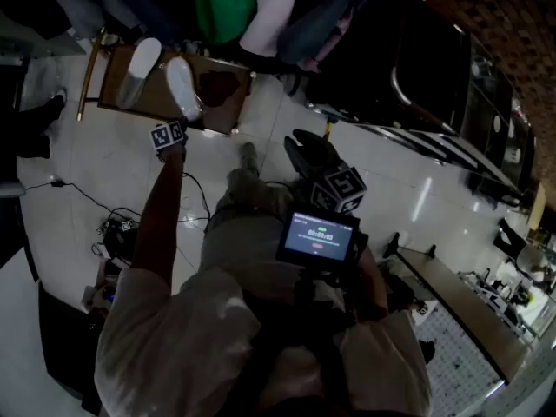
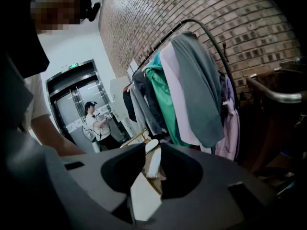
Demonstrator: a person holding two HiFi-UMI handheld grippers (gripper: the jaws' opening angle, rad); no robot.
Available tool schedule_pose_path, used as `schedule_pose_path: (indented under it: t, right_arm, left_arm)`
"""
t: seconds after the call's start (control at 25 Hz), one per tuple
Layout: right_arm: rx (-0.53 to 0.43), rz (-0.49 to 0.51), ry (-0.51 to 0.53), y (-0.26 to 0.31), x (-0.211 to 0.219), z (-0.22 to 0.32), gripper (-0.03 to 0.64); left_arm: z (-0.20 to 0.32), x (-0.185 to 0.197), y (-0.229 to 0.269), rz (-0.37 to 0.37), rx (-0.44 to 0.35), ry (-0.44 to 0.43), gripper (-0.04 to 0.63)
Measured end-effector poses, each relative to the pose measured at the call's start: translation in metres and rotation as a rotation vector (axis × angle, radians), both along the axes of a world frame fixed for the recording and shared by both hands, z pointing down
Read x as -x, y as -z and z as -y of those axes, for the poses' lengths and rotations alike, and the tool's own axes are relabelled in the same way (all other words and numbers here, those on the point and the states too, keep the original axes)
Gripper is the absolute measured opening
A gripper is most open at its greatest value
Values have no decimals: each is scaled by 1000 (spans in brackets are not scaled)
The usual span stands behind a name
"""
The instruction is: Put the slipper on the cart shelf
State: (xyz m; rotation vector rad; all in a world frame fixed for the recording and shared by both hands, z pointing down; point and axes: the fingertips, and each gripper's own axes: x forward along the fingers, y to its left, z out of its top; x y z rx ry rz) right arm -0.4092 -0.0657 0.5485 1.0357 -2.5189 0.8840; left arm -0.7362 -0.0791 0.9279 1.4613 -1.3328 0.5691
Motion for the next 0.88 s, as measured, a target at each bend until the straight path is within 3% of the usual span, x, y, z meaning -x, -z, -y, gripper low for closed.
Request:
schedule_pose_path:
  t: [0.4,0.88]
  right_arm:
    - [53,-37,-10,-35,-8,-4,114]
    - [151,-33,-139,-67,-43,-24,114]
  left_arm:
    - [26,11,-36,-3,3,12,158]
    - [30,4,-75,-41,68,43,167]
